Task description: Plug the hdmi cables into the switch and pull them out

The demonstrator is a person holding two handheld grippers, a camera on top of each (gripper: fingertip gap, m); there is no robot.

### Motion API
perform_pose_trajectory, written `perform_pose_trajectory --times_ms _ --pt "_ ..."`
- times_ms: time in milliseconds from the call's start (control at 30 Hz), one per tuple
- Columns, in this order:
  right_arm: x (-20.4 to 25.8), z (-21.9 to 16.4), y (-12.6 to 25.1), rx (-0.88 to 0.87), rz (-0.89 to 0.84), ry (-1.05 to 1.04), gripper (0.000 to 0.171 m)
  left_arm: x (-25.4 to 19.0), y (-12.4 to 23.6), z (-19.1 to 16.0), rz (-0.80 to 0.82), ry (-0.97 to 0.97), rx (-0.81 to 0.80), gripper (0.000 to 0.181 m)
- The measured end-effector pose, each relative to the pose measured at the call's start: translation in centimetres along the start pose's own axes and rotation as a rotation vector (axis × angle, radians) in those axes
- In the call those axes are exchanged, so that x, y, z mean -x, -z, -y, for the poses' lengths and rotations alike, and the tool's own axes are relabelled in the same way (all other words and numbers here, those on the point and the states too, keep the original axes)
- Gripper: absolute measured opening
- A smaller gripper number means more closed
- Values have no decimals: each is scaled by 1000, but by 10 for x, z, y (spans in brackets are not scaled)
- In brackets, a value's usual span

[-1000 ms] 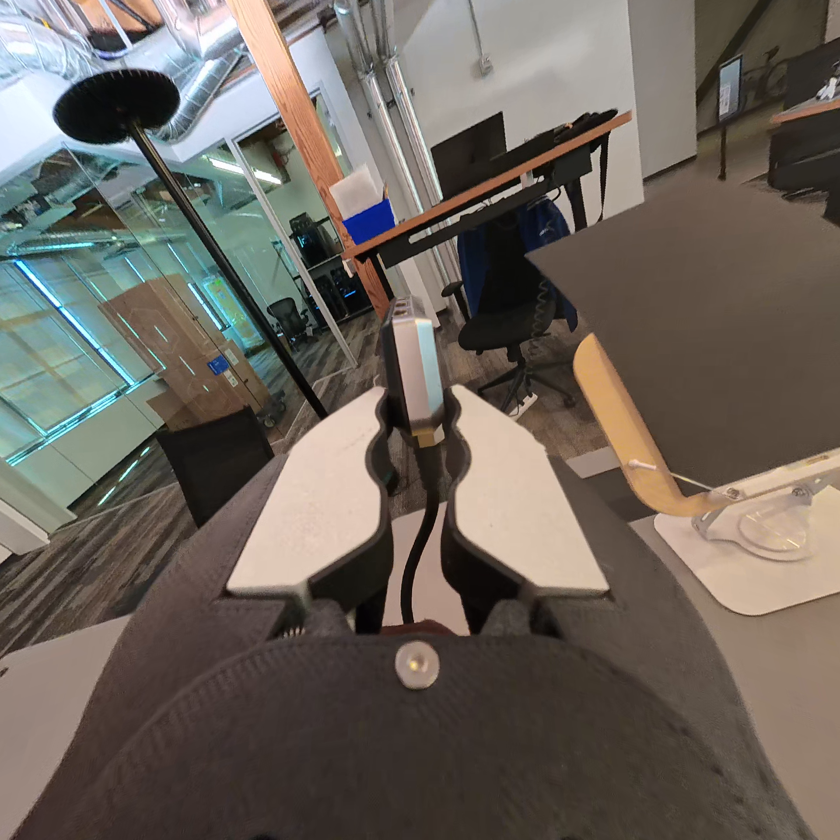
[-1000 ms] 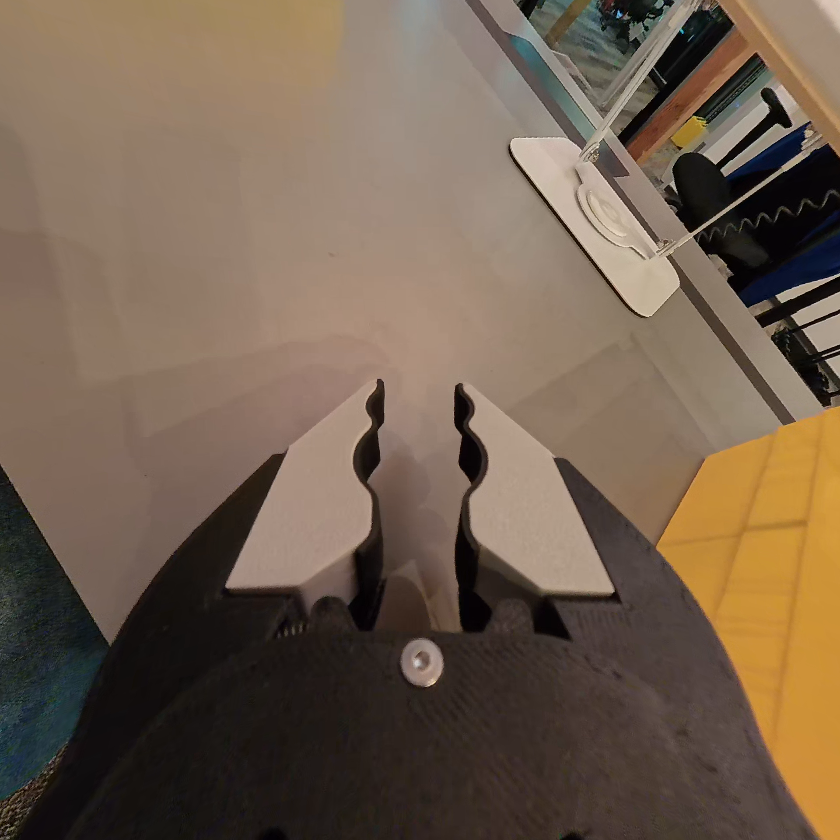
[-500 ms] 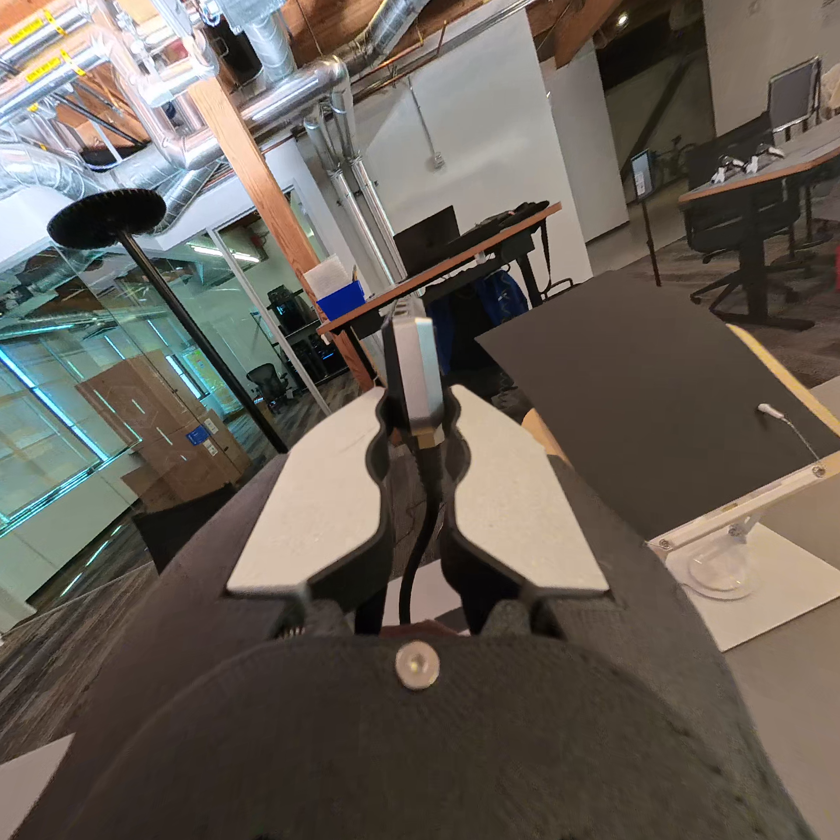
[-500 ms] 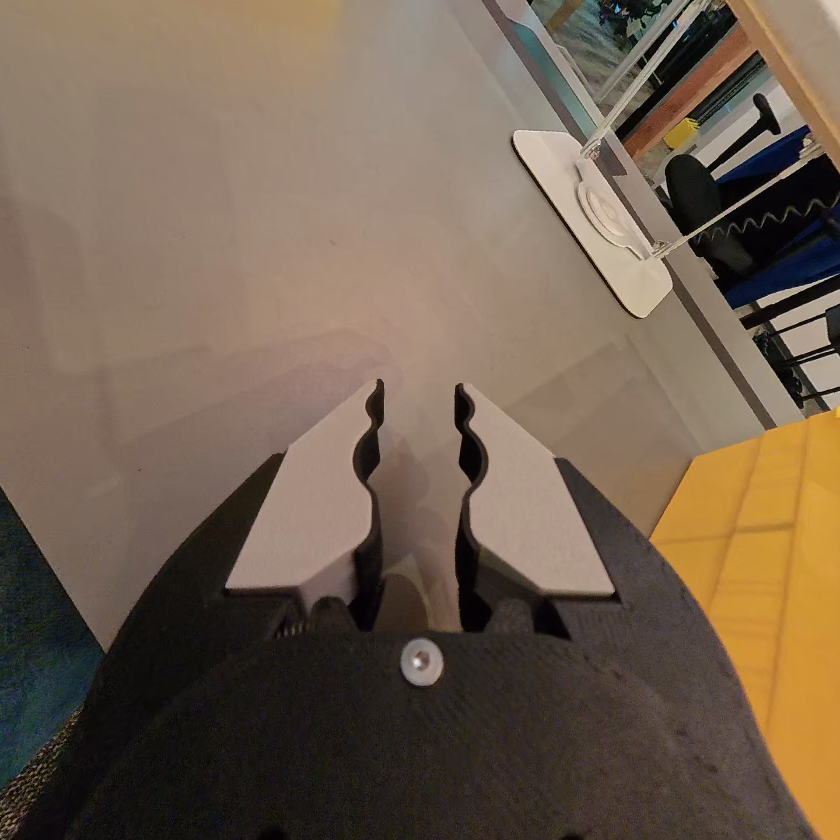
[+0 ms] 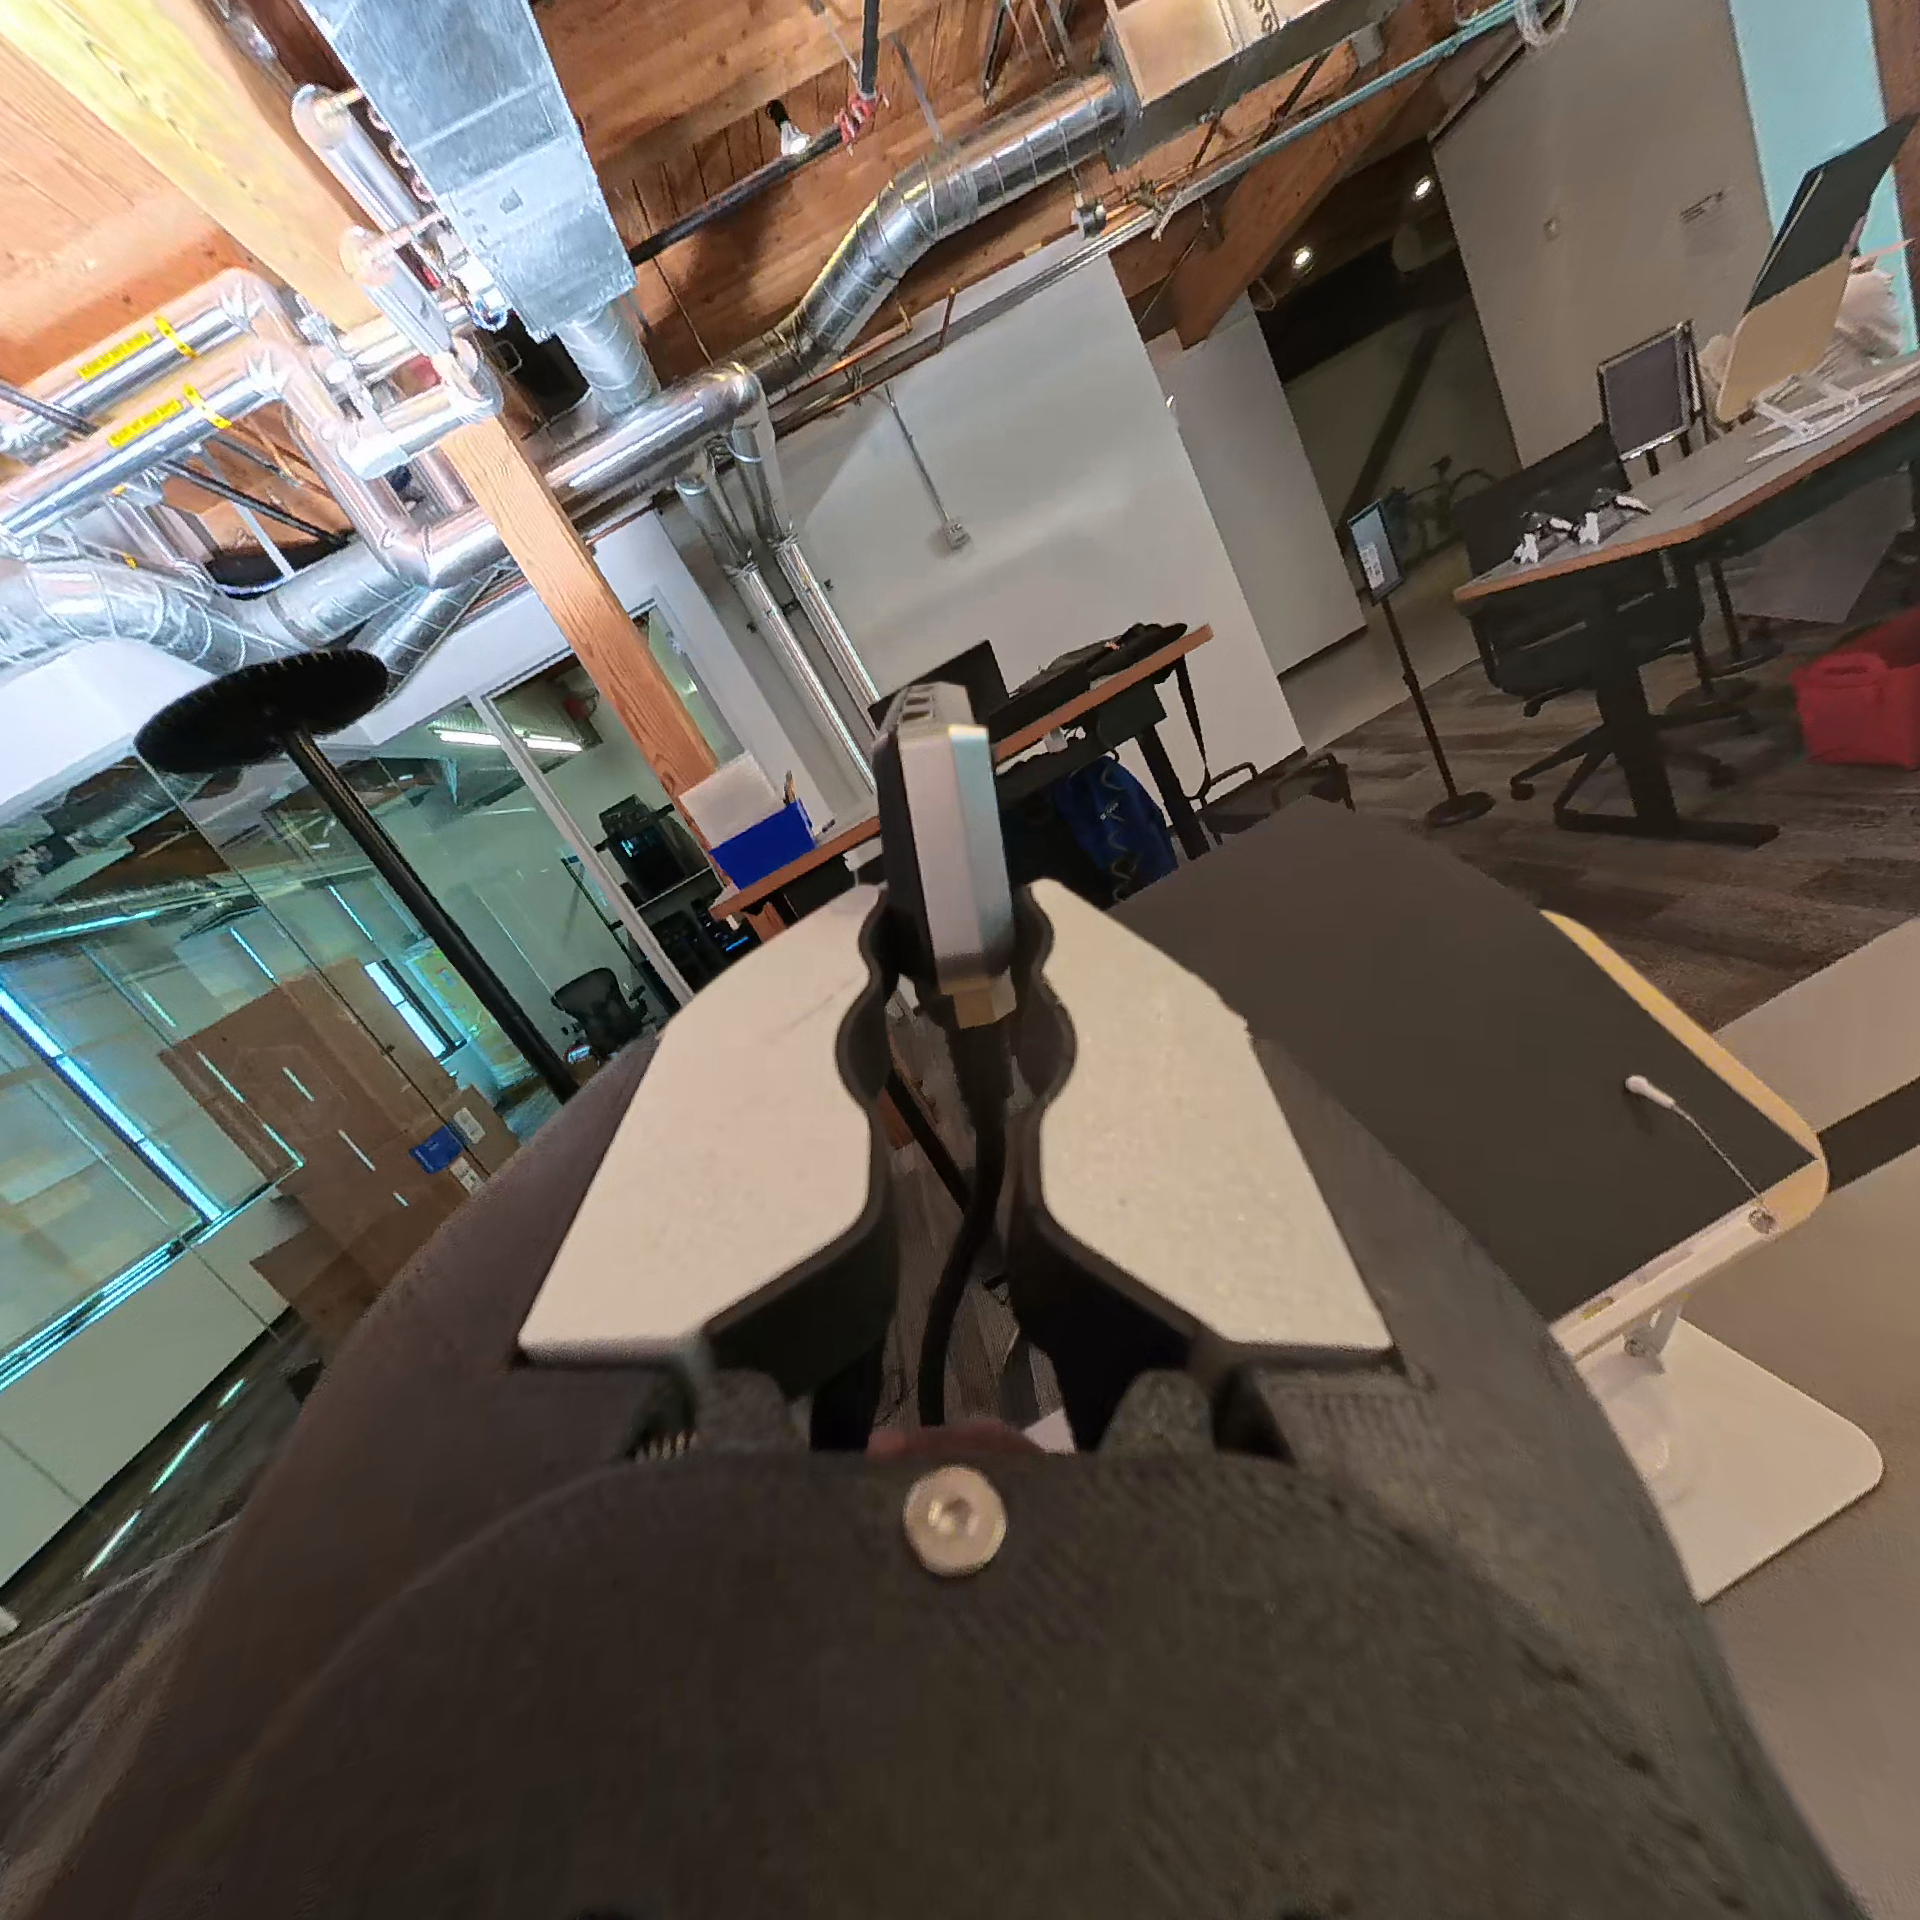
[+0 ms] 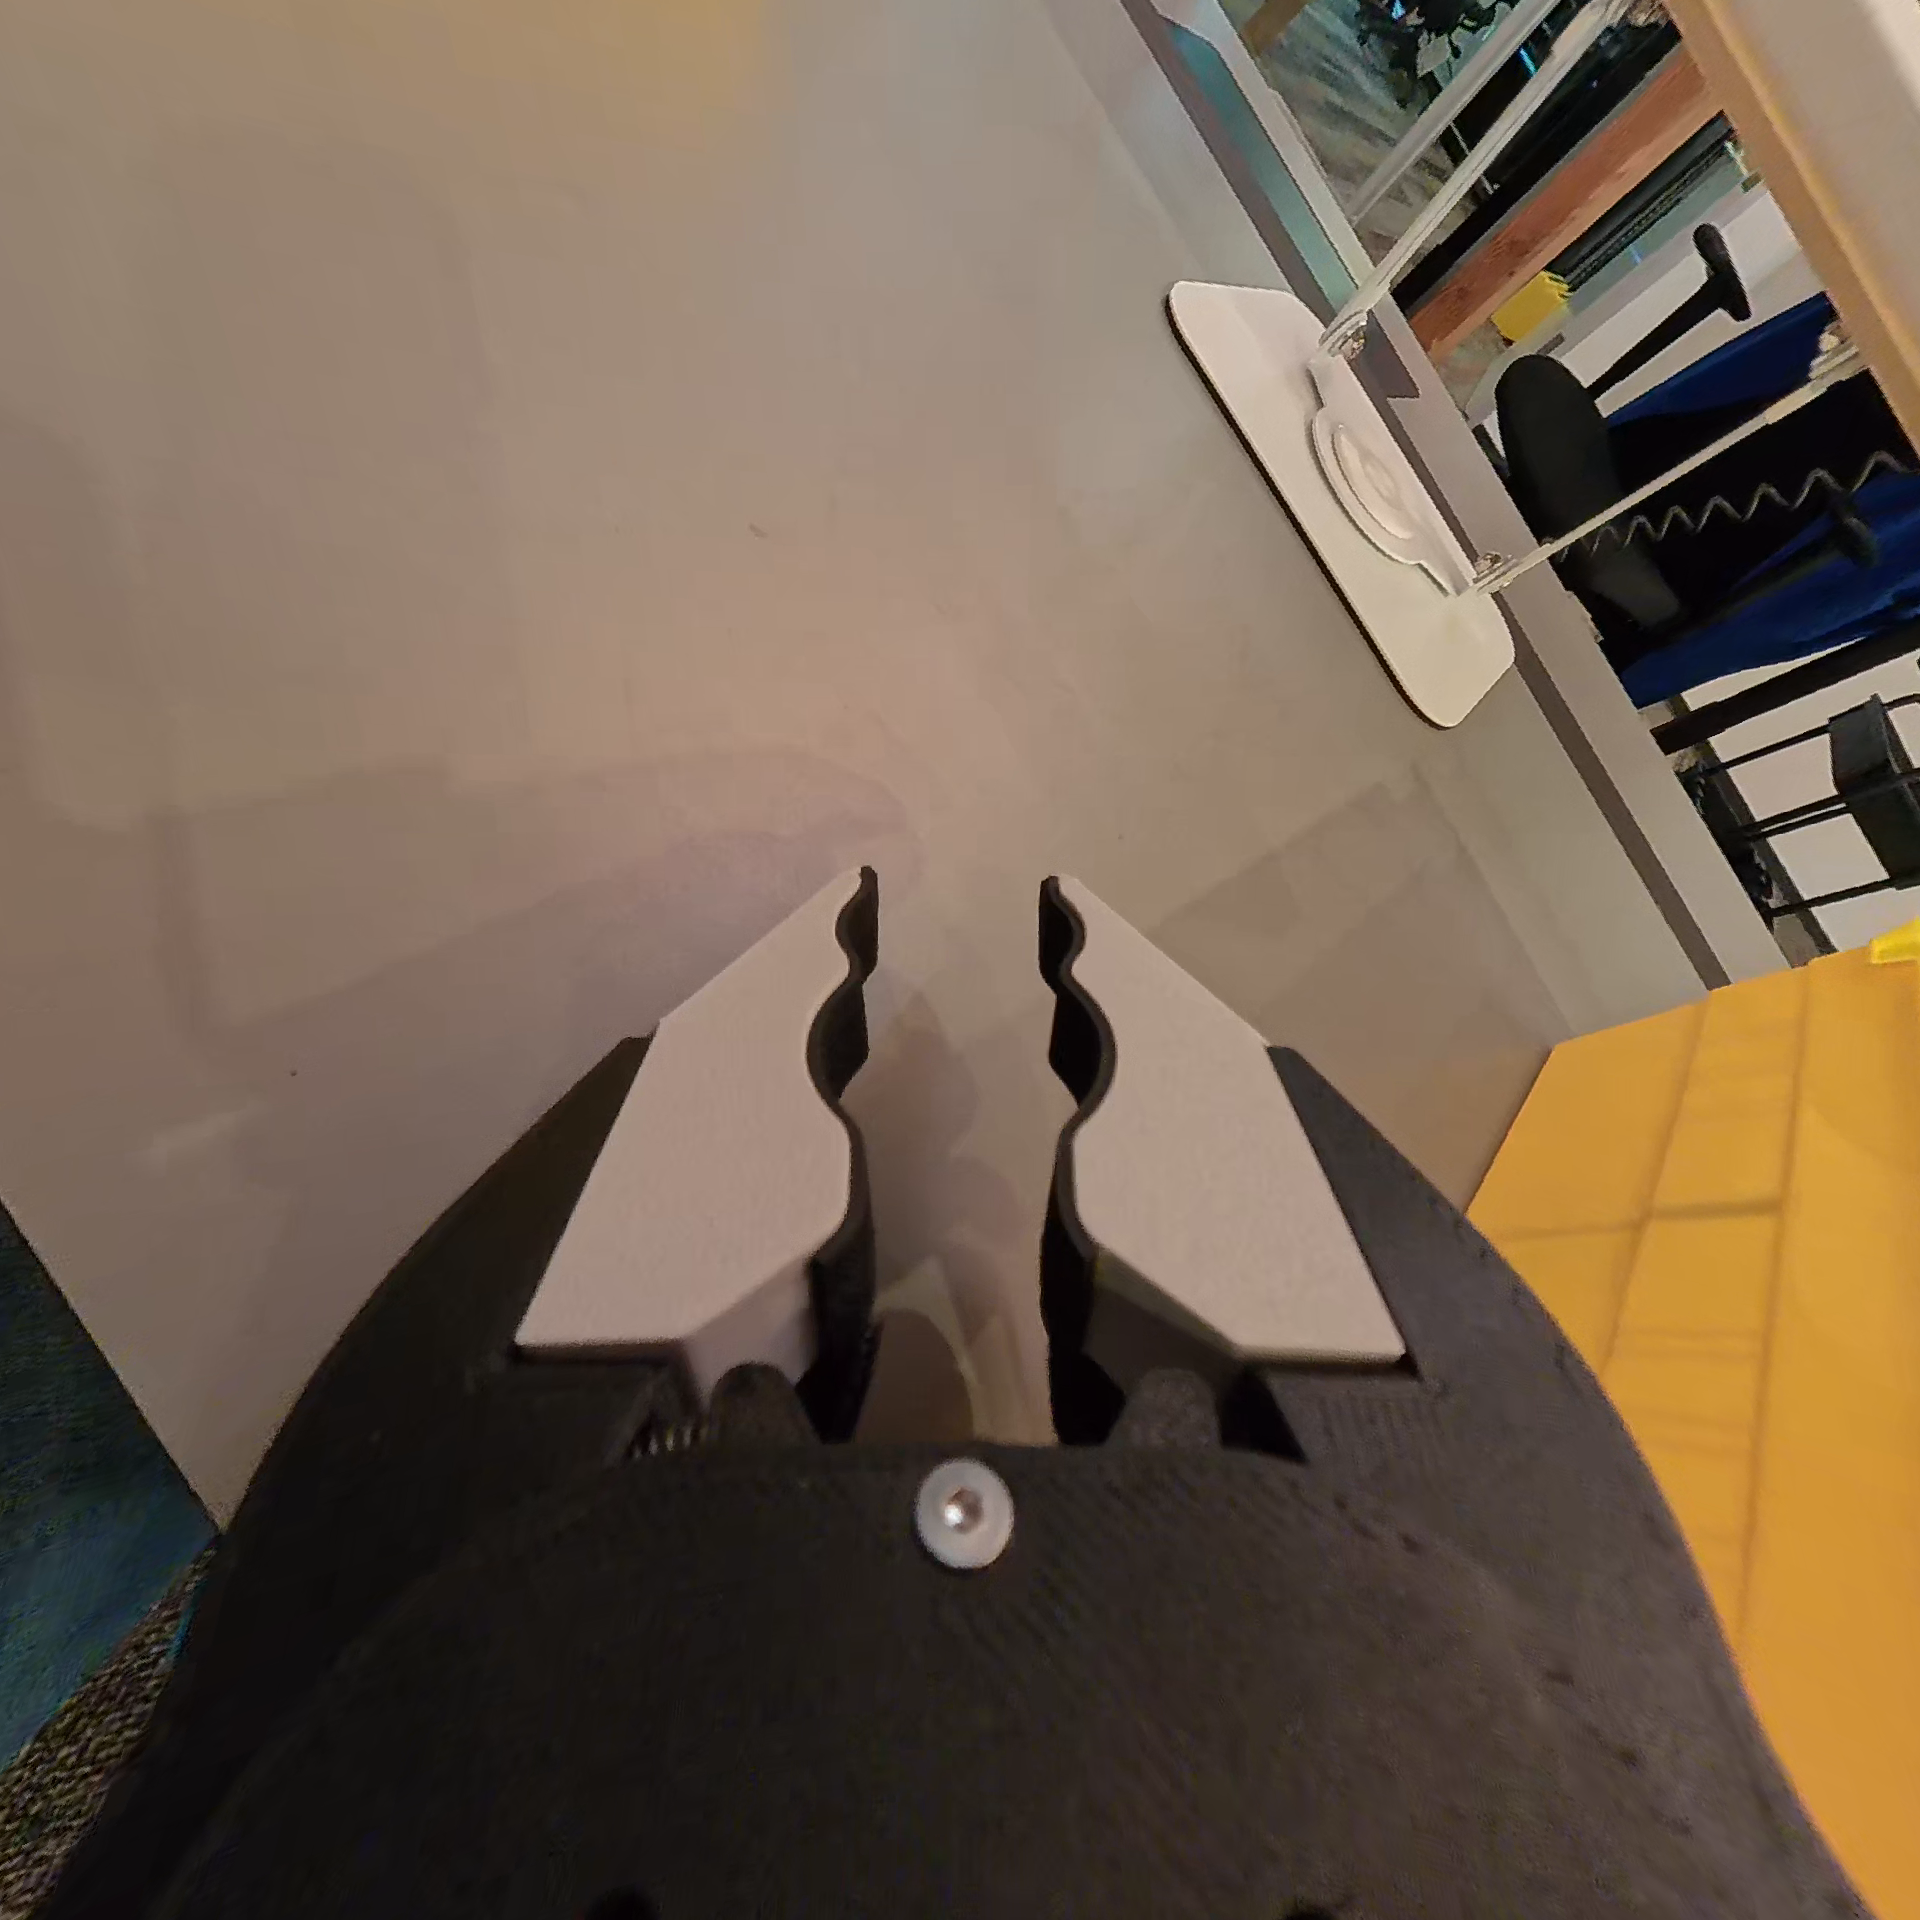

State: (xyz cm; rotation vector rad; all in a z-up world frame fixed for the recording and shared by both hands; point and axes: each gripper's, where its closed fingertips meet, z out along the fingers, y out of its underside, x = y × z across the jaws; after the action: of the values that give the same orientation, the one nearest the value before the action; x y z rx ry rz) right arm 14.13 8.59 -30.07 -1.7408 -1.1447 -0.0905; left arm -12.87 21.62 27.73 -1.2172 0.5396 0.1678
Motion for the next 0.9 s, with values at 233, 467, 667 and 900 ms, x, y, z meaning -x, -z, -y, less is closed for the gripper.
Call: perform_pose_trajectory --times_ms 233,467,667,900 --pt "1 -1 -2 15 -25 42 28 -17 4 31 -87 39 -40 21" --pt "2 -1 -2 16 -45 78 27 -72 6 -12 -196 26 45 21" --pt "2 -1 -2 18 -54 90 25 -131 12 -68 -300 -1 144 20" --pt "2 -1 -2 19 -60 102 23 -176 14 -122 -385 15 237 20"
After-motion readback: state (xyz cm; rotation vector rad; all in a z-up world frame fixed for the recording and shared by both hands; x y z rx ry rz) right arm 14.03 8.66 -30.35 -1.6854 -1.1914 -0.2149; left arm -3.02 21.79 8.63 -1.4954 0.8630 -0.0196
